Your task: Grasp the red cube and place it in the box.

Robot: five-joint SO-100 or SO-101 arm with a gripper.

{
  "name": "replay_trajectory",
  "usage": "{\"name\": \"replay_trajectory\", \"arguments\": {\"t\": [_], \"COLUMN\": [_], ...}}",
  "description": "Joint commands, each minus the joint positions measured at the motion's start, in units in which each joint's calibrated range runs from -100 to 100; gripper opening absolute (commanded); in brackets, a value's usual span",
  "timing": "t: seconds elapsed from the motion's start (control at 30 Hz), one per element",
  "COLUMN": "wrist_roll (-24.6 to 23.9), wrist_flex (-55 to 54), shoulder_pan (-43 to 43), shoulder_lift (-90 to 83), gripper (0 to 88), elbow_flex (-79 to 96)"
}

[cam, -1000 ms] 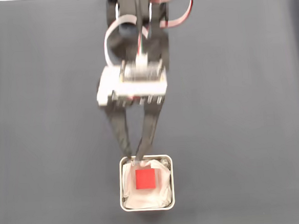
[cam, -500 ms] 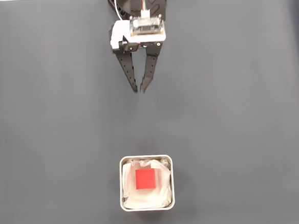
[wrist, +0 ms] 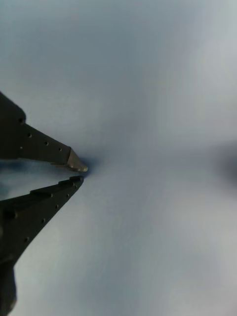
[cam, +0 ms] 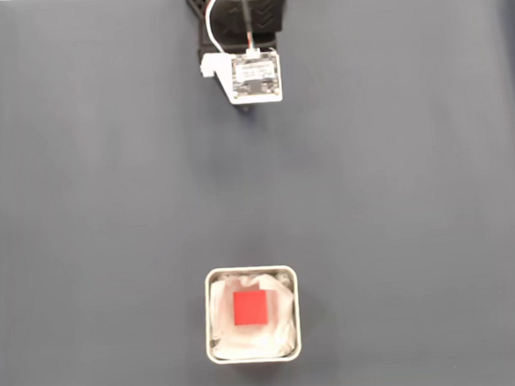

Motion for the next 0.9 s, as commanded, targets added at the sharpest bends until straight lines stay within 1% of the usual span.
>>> {"name": "replay_trajectory", "arguments": {"t": [0.0, 0.23, 0.87], "wrist_roll": [-1.2, 0.2, 0.1], "wrist_flex": [2.7, 2.9, 2.9], "shoulder_pan": [-0.9, -0.1, -0.3], "shoulder_lift": [-0.6, -0.6, -0.6], "gripper": [0.0, 0.2, 0.2], "elbow_flex": [0.5, 0.5, 0.5]}}
